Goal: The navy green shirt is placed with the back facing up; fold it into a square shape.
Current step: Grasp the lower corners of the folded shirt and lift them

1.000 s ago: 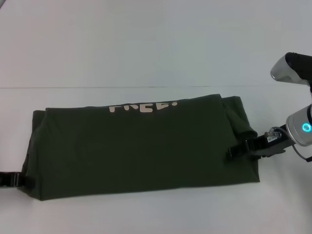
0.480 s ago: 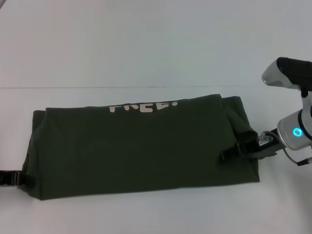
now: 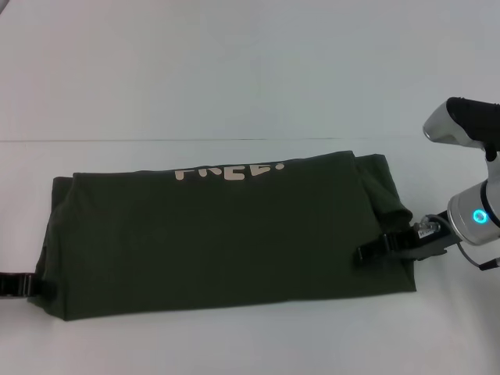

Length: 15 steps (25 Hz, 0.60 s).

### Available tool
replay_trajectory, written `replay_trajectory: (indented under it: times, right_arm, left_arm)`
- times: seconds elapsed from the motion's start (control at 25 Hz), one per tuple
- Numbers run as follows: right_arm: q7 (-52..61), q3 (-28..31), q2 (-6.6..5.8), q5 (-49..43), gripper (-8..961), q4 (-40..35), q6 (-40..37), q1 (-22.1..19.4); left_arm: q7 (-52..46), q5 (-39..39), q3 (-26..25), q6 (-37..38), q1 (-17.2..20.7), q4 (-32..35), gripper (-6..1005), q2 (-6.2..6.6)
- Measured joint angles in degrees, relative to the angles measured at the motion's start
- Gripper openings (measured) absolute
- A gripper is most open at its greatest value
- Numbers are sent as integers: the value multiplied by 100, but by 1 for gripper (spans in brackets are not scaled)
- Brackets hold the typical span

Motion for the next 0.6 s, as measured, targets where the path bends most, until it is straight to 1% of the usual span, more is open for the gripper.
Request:
replay_trajectory:
  times: [0.36,0.48,0.6]
  right_arm:
    - [45,35,-3,0,848,-34,-102,-37]
    - [28,20,-3,0,656,-29,-103,-38]
    - [27,11,3,-4,512,-28,-102,-38]
  left_arm:
    - [0,0,-5,8,1,9,5,0]
    - [0,0,-7,10,1,9,5,0]
    - [0,0,-6,12,1,9,5,0]
